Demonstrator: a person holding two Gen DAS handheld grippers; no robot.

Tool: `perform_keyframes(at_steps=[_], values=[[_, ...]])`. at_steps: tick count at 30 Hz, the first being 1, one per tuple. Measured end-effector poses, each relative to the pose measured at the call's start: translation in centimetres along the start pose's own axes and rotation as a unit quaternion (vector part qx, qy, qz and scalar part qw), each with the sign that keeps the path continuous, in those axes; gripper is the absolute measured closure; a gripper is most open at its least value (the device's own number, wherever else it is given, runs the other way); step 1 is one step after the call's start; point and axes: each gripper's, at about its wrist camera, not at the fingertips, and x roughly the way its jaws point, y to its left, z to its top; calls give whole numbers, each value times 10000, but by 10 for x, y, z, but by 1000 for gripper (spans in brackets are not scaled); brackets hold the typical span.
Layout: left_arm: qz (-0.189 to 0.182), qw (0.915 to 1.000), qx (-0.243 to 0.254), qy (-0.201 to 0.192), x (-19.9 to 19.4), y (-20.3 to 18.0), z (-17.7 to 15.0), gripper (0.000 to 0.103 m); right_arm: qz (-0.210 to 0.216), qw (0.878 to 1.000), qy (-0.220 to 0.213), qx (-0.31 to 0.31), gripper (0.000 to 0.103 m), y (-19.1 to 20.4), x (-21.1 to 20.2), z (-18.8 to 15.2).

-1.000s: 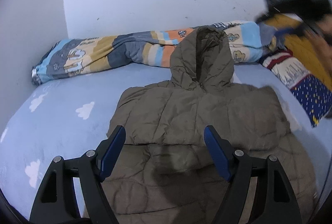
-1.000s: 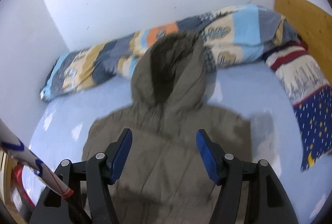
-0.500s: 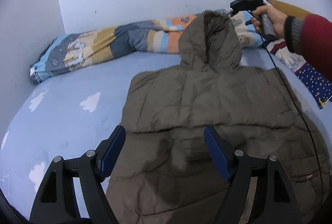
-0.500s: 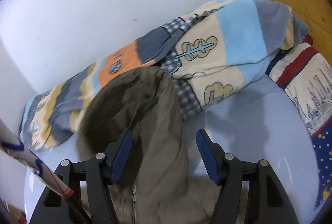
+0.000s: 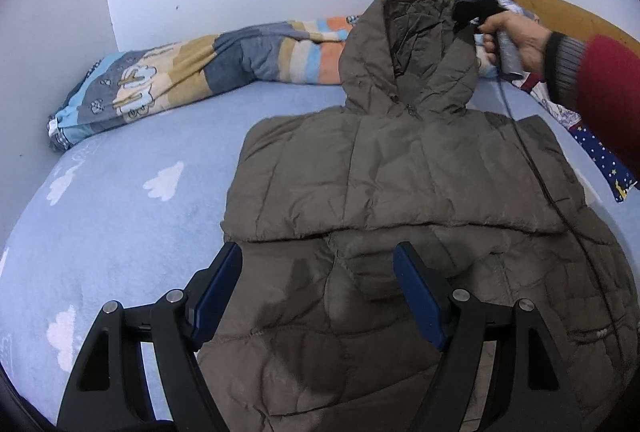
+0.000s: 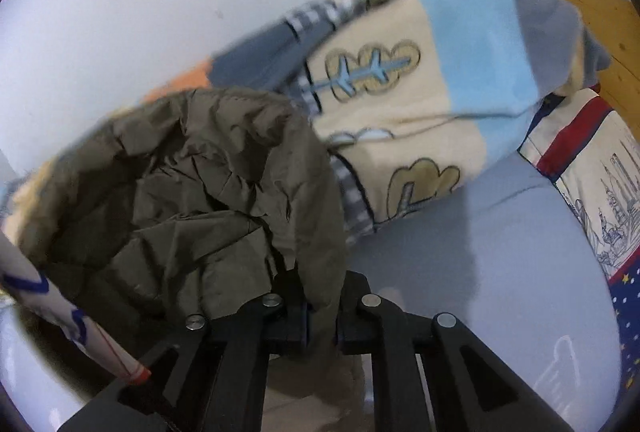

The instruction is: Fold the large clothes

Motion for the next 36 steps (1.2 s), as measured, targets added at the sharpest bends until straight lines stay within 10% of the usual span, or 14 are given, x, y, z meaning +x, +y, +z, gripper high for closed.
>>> perform_keyframes(at_steps=[8, 16, 20, 28, 36], values=[[104, 9994, -127, -296, -24, 0, 13, 26, 1018, 9913, -542, -638, 94, 1, -159, -57], [53, 9960, -668, -592, -43, 13, 31, 26, 1220, 9800, -555, -1469, 94, -12, -277, -221], [32, 9944, -822, -656, -36, 9, 37, 26, 741, 9849, -2, -1565, 94, -32, -239, -291], [-59, 9957, -535, -757, 8, -29, 49, 26, 477, 9813, 433, -1813, 94, -31, -202, -310], [174, 9982, -67, 569, 87, -40, 30, 26, 636, 9623, 839, -2506, 88, -33, -210, -307]])
